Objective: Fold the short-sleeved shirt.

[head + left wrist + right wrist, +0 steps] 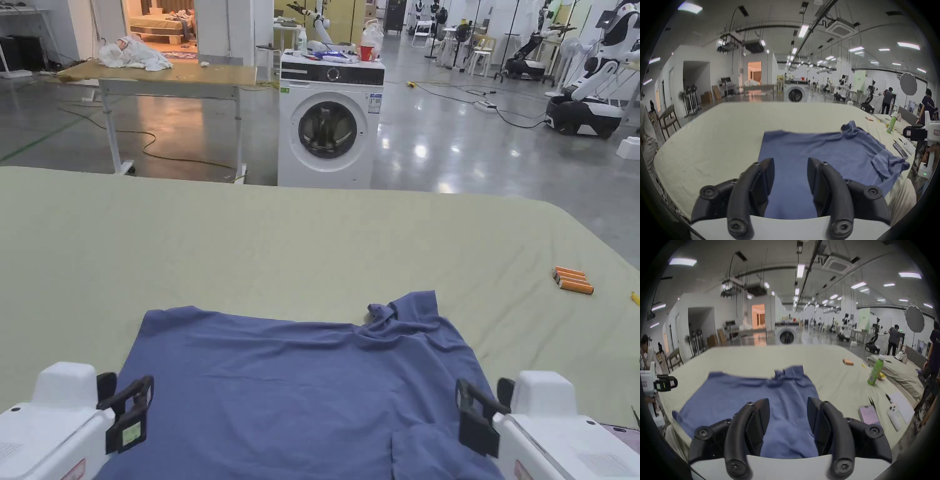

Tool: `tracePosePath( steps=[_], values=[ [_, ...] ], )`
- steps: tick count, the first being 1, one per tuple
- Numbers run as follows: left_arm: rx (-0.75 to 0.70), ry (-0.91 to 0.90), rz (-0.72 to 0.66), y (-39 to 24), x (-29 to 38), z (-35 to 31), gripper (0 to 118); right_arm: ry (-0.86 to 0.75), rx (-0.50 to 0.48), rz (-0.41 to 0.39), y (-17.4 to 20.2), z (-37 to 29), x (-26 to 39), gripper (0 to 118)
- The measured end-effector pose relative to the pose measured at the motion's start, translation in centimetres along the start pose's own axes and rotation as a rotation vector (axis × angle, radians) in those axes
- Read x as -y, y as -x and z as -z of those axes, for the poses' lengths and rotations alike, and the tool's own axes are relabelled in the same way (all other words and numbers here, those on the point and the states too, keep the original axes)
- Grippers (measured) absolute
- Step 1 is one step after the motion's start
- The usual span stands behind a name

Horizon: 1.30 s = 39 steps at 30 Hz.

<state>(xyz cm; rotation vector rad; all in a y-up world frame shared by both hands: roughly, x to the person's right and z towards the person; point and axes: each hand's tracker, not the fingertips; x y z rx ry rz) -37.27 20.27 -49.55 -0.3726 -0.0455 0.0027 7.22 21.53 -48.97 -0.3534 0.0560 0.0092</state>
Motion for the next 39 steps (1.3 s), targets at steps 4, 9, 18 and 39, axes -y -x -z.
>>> tracePosePath(
  steps=[4, 9, 18, 39],
  values=[
    [-0.039, -0.125, 0.055, -1.8, -1.0, 0.3, 4, -0.147, 0.011, 0.018, 2.3, 0.6, -0.9, 6],
    [-0.067, -0.184, 0.042, -2.8, -2.1, -0.7, 0, -0.197, 0.028, 0.012, 3.9, 1.1, -1.7, 1],
    [0.0, 0.078, 0.0, 1.1, -0.5, -1.9, 0, -0.147, 0.017, -0.032, 3.3, 1.5, -0.6, 1],
    [-0.169, 0.599, -0.119, 4.0, 7.9, -0.3, 56, 0.076, 0.039, -0.078, 0.1, 0.3, 3.5, 1]
  ],
)
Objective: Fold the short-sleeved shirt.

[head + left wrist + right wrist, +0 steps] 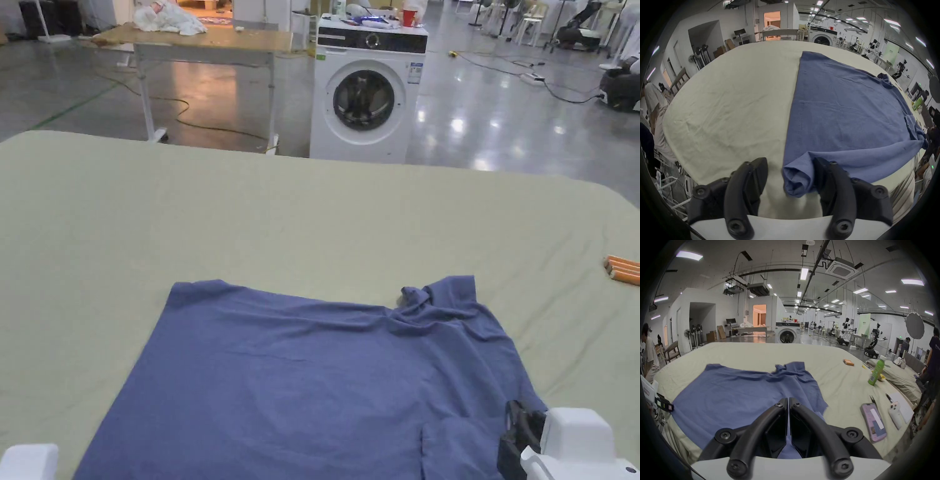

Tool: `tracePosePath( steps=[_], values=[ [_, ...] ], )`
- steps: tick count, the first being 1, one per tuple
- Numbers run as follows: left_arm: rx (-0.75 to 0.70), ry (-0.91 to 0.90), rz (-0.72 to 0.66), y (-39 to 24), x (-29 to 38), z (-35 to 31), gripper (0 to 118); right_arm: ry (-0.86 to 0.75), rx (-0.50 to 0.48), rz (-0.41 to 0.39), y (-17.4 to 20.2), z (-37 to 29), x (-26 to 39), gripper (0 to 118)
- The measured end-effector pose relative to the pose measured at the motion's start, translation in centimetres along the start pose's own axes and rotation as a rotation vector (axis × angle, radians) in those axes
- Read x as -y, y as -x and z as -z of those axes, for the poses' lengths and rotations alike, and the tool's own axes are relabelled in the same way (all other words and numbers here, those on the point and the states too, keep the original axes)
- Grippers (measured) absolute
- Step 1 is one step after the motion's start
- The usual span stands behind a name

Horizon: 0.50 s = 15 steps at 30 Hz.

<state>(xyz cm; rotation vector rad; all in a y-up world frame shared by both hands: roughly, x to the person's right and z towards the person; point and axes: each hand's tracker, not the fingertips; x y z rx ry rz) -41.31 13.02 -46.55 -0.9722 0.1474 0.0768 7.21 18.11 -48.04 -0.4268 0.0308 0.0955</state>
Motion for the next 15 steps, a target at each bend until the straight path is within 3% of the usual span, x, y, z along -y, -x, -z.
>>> tracePosePath(
  steps=[3, 5, 7, 10, 15],
  values=[
    [0.038, 0.005, 0.015, -0.3, -0.2, -0.4, 29, 0.096, 0.037, -0.024, -1.9, -0.9, 1.1, 7],
    [0.066, 0.01, 0.012, -0.4, -0.3, -0.4, 7, 0.167, 0.032, -0.015, -3.1, -1.4, 1.9, 35],
    [0.075, 0.014, 0.0, -0.2, -0.3, -0.3, 4, 0.234, 0.033, 0.013, -4.3, -1.9, 3.0, 65],
    [0.082, 0.011, -0.002, 0.0, -0.3, -0.6, 4, 0.311, -0.011, 0.052, -5.5, -2.3, 4.4, 66],
    [0.096, 0.008, -0.007, 0.7, -0.2, -0.4, 4, 0.474, -0.04, -0.001, -5.7, -0.6, 7.9, 63]
  ],
)
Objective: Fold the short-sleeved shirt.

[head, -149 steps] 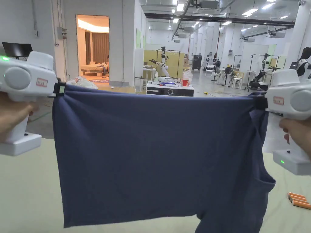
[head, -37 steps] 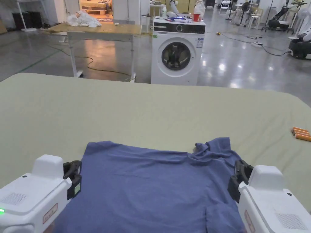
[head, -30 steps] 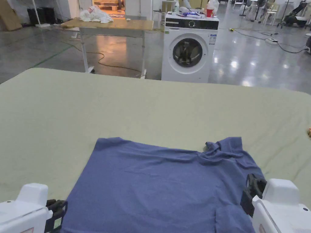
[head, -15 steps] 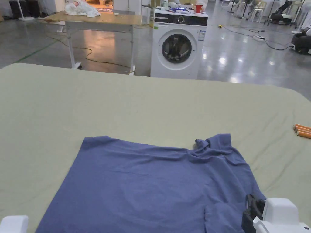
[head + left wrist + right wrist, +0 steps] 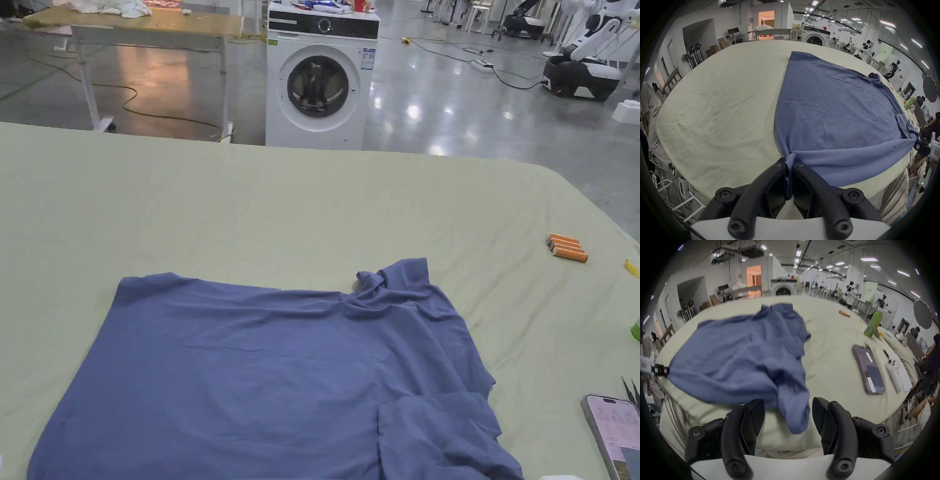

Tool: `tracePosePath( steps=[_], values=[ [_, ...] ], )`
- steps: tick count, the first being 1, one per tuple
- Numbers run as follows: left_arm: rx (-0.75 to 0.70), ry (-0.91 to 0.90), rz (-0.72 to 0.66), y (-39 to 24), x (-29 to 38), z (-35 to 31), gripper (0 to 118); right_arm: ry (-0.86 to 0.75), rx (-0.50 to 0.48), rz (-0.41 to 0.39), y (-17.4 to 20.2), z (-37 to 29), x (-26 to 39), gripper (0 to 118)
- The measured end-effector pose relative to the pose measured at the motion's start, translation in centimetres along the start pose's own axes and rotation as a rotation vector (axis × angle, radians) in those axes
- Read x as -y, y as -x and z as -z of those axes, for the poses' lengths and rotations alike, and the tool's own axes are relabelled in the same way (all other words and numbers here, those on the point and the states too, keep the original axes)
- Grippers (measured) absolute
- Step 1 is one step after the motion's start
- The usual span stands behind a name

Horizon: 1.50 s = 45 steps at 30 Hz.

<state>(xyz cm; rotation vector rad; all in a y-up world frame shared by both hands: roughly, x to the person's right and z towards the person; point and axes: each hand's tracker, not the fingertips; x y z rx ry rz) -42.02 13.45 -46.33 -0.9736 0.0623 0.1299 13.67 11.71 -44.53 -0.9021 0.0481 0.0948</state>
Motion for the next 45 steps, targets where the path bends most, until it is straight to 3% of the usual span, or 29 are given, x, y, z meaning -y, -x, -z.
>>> tracePosePath(
  steps=[1, 2, 7, 10, 16, 18, 20, 22, 33, 39, 45],
  values=[
    [0.005, -0.001, -0.002, 0.2, 0.0, -0.1, 4, 0.011, -0.008, 0.002, -0.1, 0.8, 0.5, 52],
    [0.009, -0.002, -0.006, 0.3, 0.0, -0.1, 4, 0.018, -0.021, 0.018, -0.3, 1.4, 0.9, 50],
    [0.024, -0.006, -0.01, 0.6, 0.1, -0.3, 4, -0.032, -0.025, 0.033, -0.3, 1.0, 1.1, 49],
    [0.026, -0.004, -0.011, 0.6, 0.1, -0.2, 4, -0.065, -0.006, -0.003, 0.1, 0.3, 0.3, 49],
    [0.03, -0.002, -0.013, 0.7, 0.1, -0.2, 4, -0.036, -0.023, 0.0, 0.4, 0.1, -1.1, 46],
    [0.03, -0.003, -0.013, 0.7, 0.1, -0.2, 4, -0.044, -0.03, -0.005, 0.4, -0.1, -1.1, 37],
    [0.028, -0.002, -0.009, 0.6, 0.1, -0.2, 4, -0.043, -0.048, 0.004, 0.2, 0.4, -1.0, 15],
    [0.028, -0.001, -0.008, 0.6, 0.1, 0.0, 4, -0.032, -0.084, 0.032, 0.0, 0.8, -0.7, 9],
    [0.099, -0.116, -0.036, 1.7, -0.9, -1.9, 4, -0.058, -0.08, -0.054, -0.4, -2.0, -0.7, 6],
    [0.126, -0.255, -0.008, 1.0, -5.9, -3.4, 4, -0.13, -0.08, -0.064, -0.4, -3.8, -6.8, 6],
    [0.116, -0.305, -0.008, 1.0, -12.7, -0.6, 4, -0.136, -0.057, -0.073, -0.5, -1.2, -14.6, 6]
  ],
)
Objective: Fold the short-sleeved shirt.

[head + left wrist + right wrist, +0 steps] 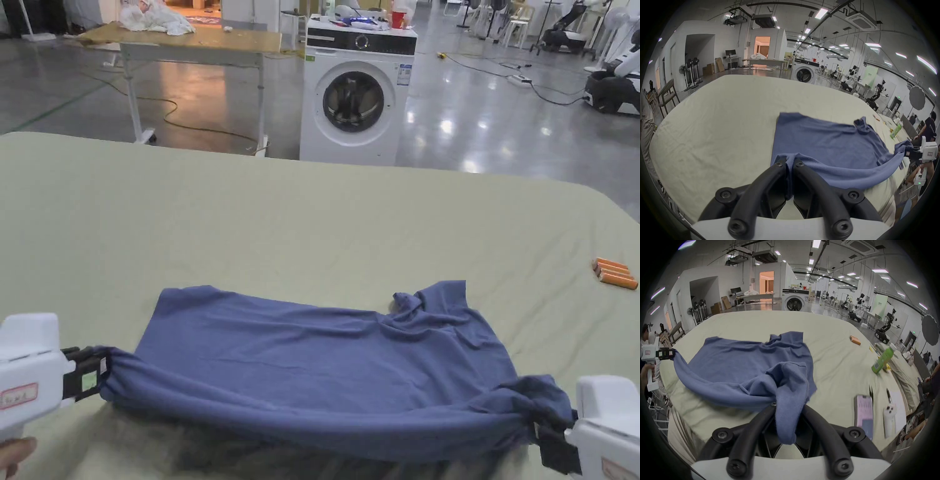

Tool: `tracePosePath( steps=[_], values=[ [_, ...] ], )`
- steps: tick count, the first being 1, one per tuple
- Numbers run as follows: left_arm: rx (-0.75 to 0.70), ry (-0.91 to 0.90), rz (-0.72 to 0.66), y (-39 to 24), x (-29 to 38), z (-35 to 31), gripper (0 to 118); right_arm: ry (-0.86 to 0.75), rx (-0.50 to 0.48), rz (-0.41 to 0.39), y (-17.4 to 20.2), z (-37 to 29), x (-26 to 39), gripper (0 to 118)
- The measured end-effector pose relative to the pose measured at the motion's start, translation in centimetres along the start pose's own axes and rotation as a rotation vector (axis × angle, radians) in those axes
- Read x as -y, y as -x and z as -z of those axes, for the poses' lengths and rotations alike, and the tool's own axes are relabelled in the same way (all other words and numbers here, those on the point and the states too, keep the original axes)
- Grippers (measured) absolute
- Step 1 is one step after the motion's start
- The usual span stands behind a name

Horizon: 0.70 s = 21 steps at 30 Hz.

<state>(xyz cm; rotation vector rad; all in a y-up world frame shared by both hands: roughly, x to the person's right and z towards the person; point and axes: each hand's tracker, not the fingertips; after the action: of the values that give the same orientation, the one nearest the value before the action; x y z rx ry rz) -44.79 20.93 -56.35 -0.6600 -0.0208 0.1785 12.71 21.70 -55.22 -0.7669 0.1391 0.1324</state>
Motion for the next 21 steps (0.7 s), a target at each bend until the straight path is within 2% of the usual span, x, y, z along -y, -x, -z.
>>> tracePosePath(
  steps=[6, 11, 12, 14, 15, 16, 17, 19, 21],
  values=[
    [-0.029, 0.05, -0.003, 0.1, -2.6, 6.3, 4, 0.089, 0.031, 0.027, -1.8, 7.7, -4.1, 8],
    [-0.065, 0.149, 0.008, -1.2, -1.5, 10.2, 5, 0.181, 0.045, 0.018, -1.8, 13.0, -3.8, 9],
    [-0.076, 0.161, 0.015, -1.5, -1.2, 10.8, 8, 0.207, 0.05, 0.029, -1.7, 13.7, -3.5, 10],
    [-0.095, 0.166, 0.035, -2.0, -0.7, 11.4, 22, 0.198, 0.06, 0.037, -1.5, 14.2, -2.8, 16],
    [-0.113, 0.168, 0.046, -2.4, -0.6, 11.0, 30, 0.189, 0.072, 0.04, -1.4, 14.1, -2.6, 25],
    [-0.103, 0.159, 0.05, -2.7, -0.4, 10.6, 42, 0.17, 0.091, 0.037, -1.1, 13.6, -2.5, 40],
    [-0.083, 0.135, 0.053, -2.9, -0.3, 10.1, 49, 0.139, 0.097, 0.031, -0.9, 13.0, -2.4, 47],
    [-0.028, 0.065, 0.044, -3.4, -0.5, 8.6, 57, 0.042, 0.08, 0.043, -0.2, 11.0, -2.4, 52],
    [-0.021, 0.002, 0.049, -4.3, -0.6, 7.2, 57, -0.059, 0.063, 0.058, 0.4, 9.3, -2.6, 54]
  ],
)
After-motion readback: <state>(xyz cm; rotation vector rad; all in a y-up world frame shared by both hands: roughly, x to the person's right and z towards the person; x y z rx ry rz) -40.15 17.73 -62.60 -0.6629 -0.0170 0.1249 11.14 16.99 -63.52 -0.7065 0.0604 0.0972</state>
